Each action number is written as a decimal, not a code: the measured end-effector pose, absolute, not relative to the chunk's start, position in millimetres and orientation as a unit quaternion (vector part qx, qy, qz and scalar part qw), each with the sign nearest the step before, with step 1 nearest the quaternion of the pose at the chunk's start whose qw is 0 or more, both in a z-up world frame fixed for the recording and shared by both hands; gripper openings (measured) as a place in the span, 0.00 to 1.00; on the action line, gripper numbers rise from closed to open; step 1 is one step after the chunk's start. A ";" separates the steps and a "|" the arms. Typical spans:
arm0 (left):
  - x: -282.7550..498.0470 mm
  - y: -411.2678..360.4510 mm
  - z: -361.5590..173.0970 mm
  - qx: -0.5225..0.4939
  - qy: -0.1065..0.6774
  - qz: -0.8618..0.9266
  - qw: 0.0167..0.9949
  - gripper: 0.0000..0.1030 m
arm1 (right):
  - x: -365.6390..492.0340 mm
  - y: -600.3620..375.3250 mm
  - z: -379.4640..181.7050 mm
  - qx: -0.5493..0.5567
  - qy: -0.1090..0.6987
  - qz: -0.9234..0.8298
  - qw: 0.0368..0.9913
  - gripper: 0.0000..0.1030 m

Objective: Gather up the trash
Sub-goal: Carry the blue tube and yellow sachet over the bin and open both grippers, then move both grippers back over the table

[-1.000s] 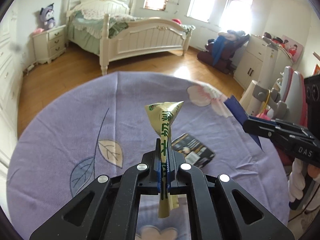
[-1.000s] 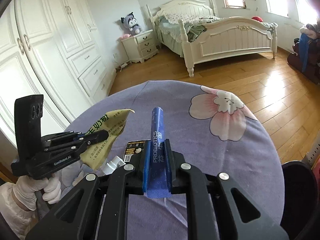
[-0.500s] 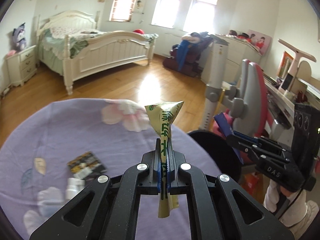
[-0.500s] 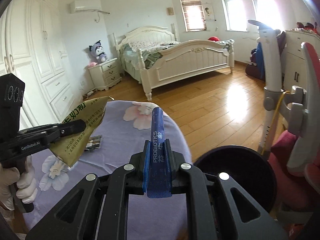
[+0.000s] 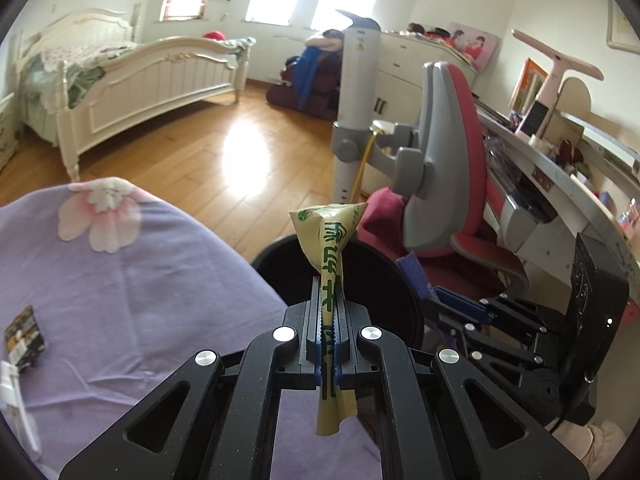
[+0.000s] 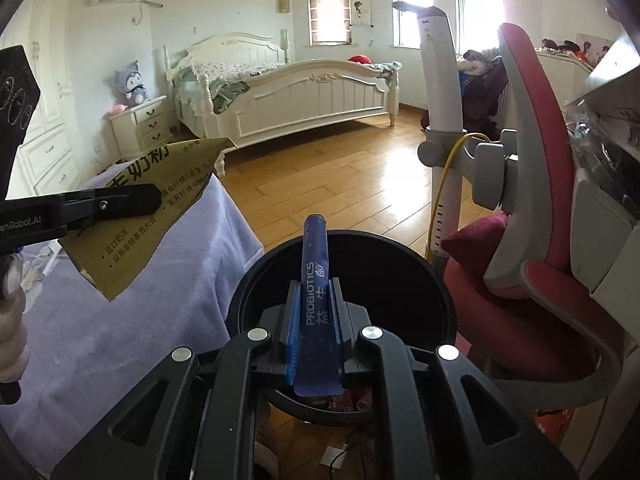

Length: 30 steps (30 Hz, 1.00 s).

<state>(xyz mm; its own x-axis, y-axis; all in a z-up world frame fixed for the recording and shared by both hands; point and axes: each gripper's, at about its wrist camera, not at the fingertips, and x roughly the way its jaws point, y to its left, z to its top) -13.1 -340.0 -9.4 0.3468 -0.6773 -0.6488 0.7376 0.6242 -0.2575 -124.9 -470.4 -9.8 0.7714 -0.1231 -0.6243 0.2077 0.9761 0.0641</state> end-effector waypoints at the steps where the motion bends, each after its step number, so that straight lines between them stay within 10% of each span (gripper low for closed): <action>1: -13.8 -345.7 -12.8 0.044 0.378 -0.433 0.817 0.05 | -124.9 -474.3 -13.3 0.066 0.329 -0.090 0.938 0.13; 20: 1.1 -390.0 -35.2 0.073 0.393 -0.440 0.804 0.05 | -116.8 -505.9 -35.2 0.091 0.336 -0.107 0.931 0.17; 22: 2.5 -393.0 -34.7 0.082 0.391 -0.437 0.806 0.16 | -115.1 -505.7 -36.6 0.081 0.338 -0.120 0.930 0.20; 23: 2.4 -393.7 -33.3 0.087 0.389 -0.434 0.808 0.39 | -113.0 -505.7 -38.4 0.078 0.345 -0.123 0.927 0.25; 24: 1.9 -393.0 -30.2 0.091 0.381 -0.427 0.815 0.69 | -111.4 -505.9 -39.9 0.076 0.350 -0.129 0.925 0.43; 25: 0.9 -388.6 -25.1 0.088 0.367 -0.422 0.824 0.77 | -110.7 -504.5 -39.6 0.073 0.354 -0.135 0.923 0.65; 30: -0.6 -367.8 -6.3 0.081 0.342 -0.403 0.845 0.80 | -113.7 -498.7 -33.5 0.069 0.340 -0.134 0.928 0.74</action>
